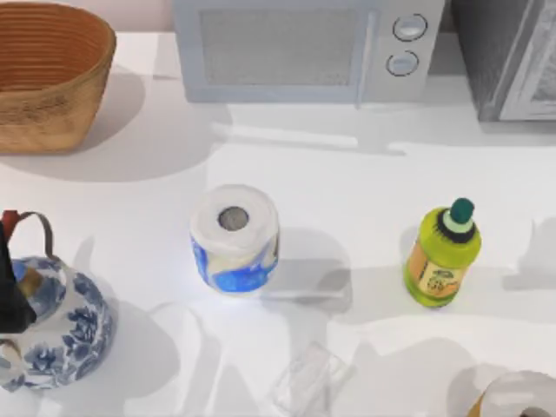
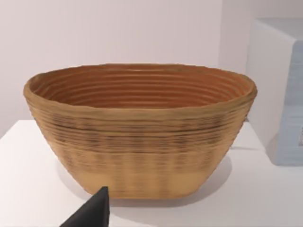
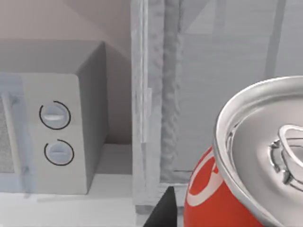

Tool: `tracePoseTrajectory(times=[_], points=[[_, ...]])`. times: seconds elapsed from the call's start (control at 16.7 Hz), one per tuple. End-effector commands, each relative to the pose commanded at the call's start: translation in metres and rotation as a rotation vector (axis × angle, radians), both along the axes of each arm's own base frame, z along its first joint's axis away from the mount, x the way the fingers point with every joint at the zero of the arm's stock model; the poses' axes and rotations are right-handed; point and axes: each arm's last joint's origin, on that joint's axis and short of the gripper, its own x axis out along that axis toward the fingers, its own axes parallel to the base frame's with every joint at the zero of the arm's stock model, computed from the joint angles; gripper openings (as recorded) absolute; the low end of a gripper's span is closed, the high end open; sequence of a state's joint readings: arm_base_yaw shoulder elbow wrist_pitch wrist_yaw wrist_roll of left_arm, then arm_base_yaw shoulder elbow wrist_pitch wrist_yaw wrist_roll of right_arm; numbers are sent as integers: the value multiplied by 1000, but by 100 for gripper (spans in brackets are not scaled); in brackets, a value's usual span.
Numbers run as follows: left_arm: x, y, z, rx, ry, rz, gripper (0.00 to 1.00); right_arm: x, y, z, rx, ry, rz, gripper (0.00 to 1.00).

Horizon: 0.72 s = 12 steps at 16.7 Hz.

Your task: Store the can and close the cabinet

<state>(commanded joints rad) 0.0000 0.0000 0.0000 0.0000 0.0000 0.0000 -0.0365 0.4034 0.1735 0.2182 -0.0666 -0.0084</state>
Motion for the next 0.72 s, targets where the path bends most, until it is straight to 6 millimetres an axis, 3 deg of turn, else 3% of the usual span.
tracePoseTrajectory(times=[0.18,0.42,0.72], points=[[0,0,0,0,0,0,100,-20,2,-20,8,-27,-14,0],[0,0,0,0,0,0,100,-28,2,-42,14,-17,-29,0],[0,0,0,0,0,0,100,-28,2,-45,14,-12,-31,0]])
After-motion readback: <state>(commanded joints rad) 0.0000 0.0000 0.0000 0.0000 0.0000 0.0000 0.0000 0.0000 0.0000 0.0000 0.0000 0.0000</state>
